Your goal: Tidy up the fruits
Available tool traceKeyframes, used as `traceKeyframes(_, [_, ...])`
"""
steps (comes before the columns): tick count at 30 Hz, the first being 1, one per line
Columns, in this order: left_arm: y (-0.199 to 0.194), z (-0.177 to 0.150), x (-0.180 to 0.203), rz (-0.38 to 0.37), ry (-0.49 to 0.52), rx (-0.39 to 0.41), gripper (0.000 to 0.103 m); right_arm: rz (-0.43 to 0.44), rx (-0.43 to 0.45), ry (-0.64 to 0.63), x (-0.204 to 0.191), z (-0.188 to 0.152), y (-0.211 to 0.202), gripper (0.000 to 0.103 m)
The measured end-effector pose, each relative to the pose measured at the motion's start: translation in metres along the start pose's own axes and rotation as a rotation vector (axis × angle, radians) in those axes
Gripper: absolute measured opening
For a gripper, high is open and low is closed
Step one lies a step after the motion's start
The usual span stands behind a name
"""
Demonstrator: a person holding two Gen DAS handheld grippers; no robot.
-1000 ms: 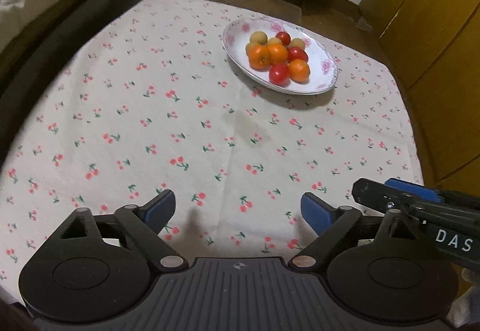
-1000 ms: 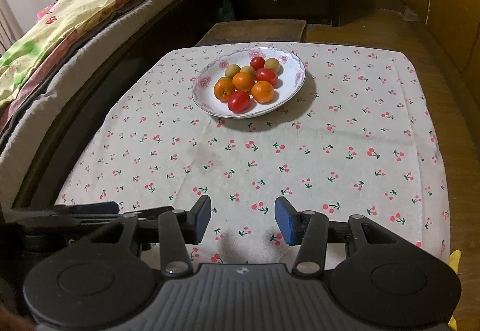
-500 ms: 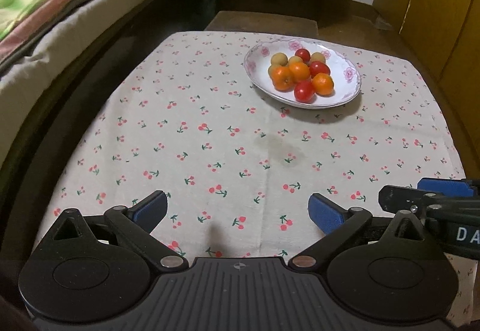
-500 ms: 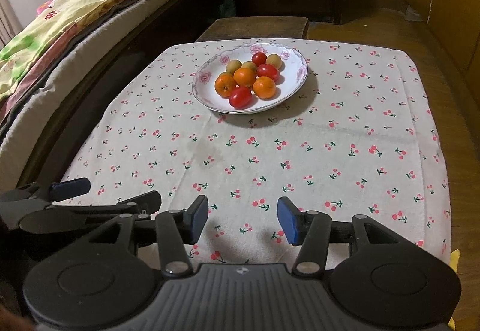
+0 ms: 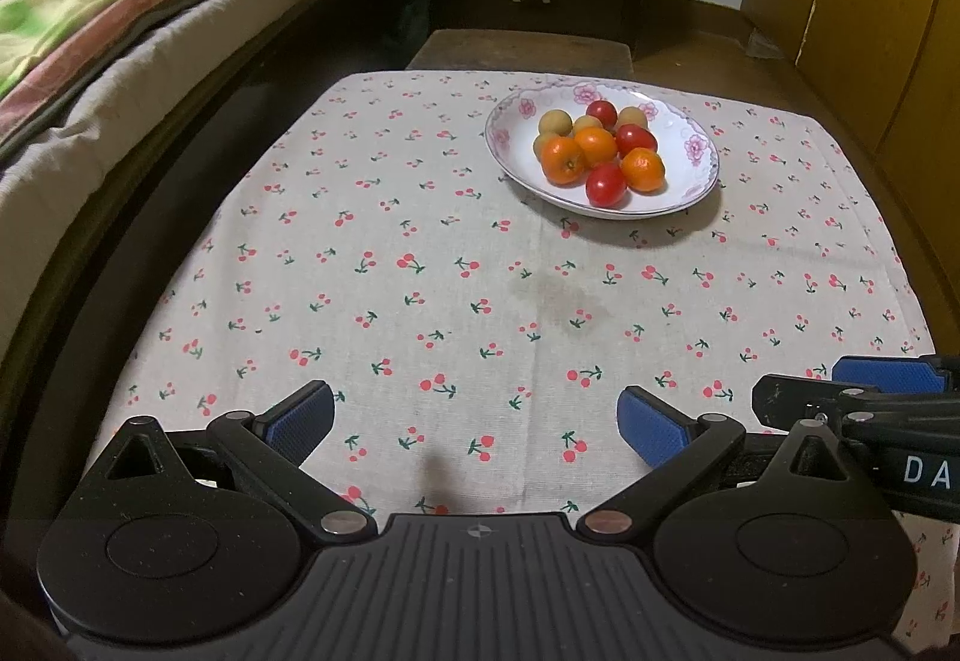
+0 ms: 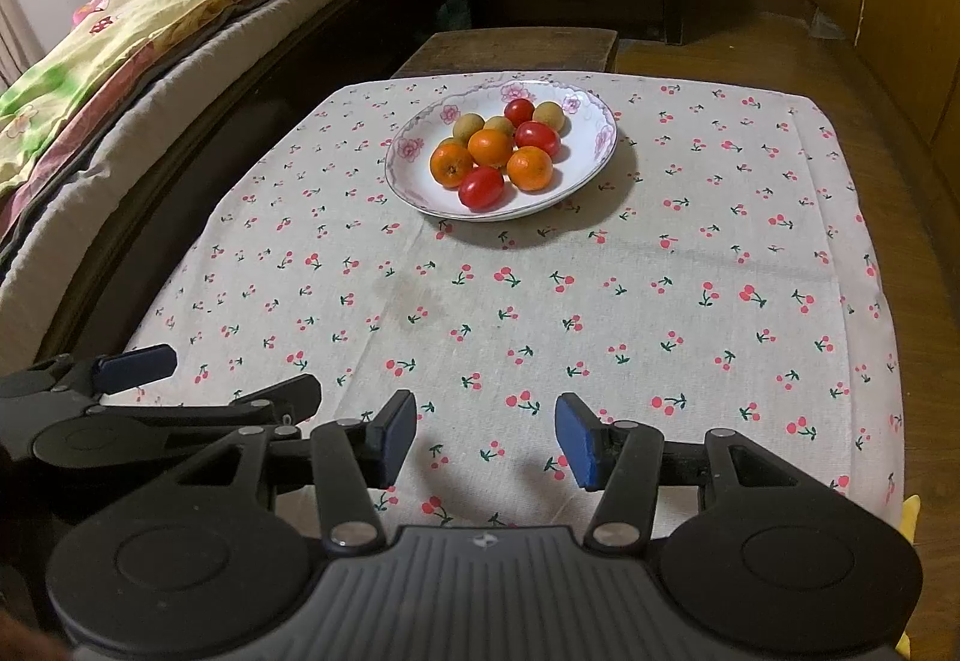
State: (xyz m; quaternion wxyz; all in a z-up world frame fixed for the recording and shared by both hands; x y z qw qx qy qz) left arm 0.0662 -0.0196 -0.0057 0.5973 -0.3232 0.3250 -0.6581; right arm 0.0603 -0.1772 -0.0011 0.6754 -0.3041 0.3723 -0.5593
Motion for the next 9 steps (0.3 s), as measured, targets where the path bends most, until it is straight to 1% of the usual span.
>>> traceKeyframes(9, [0.0003, -0.0002, 0.0000, 0.003, 0.000, -0.004, 0.102, -0.001, -0.002, -0.001, -0.0004, -0.0004, 0.0008, 0.051])
Point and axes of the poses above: each gripper's, at about its wrist camera, not at the fingertips, and y roughly the way its jaws point, x to its right, z to its top, the point moved 5 cm from there along y, roughly the way its jaws point, and after that the axes turned 5 degrees about -z, right-handed, at the moved point
